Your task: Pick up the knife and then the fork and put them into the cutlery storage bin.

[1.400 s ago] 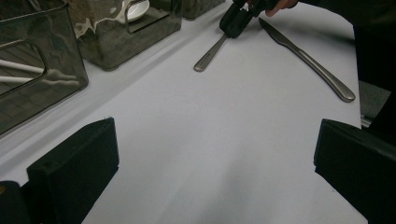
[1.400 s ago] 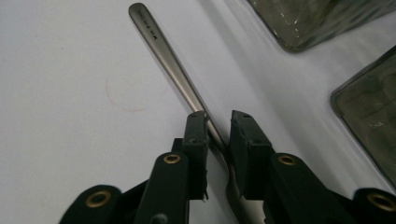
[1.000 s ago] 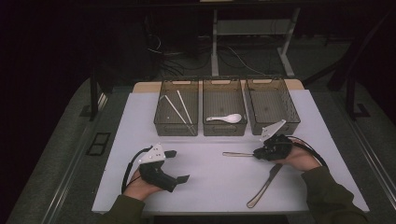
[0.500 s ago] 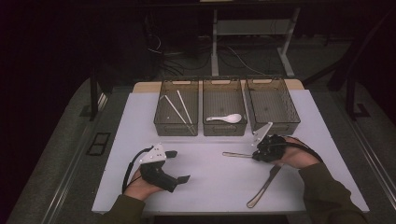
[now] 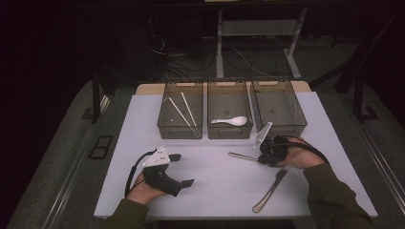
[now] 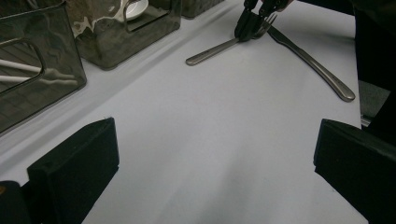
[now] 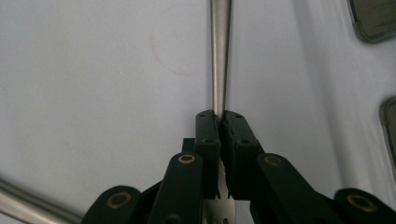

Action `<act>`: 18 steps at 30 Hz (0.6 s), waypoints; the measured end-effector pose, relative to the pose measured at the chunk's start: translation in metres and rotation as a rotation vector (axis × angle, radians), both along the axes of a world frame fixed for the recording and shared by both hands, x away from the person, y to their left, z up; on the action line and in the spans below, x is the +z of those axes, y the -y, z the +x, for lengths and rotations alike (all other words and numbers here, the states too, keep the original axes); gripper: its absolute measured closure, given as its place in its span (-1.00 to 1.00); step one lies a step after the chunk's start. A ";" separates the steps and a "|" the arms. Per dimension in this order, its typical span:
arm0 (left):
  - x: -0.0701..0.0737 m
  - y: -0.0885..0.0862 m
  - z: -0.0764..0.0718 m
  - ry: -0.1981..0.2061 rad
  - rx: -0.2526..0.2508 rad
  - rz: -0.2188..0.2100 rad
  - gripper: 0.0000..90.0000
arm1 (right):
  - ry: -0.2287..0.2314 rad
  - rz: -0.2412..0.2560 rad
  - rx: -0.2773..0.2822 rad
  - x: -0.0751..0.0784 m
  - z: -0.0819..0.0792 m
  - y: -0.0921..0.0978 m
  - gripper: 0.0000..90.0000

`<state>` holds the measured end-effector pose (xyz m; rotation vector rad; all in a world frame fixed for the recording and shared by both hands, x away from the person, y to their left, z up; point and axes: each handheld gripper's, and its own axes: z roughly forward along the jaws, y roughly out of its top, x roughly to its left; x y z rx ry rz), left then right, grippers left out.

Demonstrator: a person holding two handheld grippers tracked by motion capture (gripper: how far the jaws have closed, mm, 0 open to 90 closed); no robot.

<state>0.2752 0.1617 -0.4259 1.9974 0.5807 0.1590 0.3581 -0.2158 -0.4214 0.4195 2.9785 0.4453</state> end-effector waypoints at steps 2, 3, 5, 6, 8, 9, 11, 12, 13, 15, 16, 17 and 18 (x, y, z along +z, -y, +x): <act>0.000 0.000 0.000 0.000 0.000 -0.001 -1.00 | -0.004 0.026 -0.016 0.002 -0.001 0.003 0.89; 0.000 0.000 0.000 0.001 0.000 -0.001 -1.00 | -0.004 0.043 -0.024 0.004 -0.001 0.005 0.89; 0.000 0.000 0.000 0.002 -0.001 -0.001 -1.00 | 0.005 0.066 -0.025 0.007 -0.001 0.009 0.89; 0.000 0.000 0.000 0.001 -0.001 -0.001 -1.00 | 0.009 0.080 -0.026 0.009 -0.001 0.012 0.89; 0.000 0.000 0.000 0.002 -0.001 -0.001 -1.00 | 0.014 0.107 -0.035 0.012 -0.001 0.016 0.89; 0.000 0.000 0.000 0.001 0.000 -0.001 -1.00 | 0.018 0.115 -0.045 0.014 -0.002 0.018 0.89; 0.000 0.000 0.000 0.002 0.000 -0.001 -1.00 | 0.027 0.138 -0.056 0.016 -0.003 0.024 0.89; 0.000 0.000 0.000 0.002 0.001 0.000 -1.00 | 0.029 0.150 -0.062 0.018 -0.003 0.026 0.89; 0.000 0.000 0.000 0.002 0.000 0.000 -1.00 | 0.027 0.162 -0.069 0.020 -0.003 0.029 0.89; 0.000 0.000 0.000 0.002 0.000 0.000 -1.00 | 0.031 0.187 -0.080 0.023 -0.003 0.033 0.89; 0.000 0.000 0.000 0.001 0.001 -0.001 -1.00 | 0.028 0.208 -0.090 0.025 -0.004 0.036 0.88; 0.000 0.000 0.000 0.000 0.002 -0.001 -1.00 | 0.030 0.222 -0.096 0.027 -0.004 0.038 0.88; 0.000 0.000 0.000 0.001 0.001 -0.001 -1.00 | 0.039 0.236 -0.101 0.029 -0.004 0.041 0.88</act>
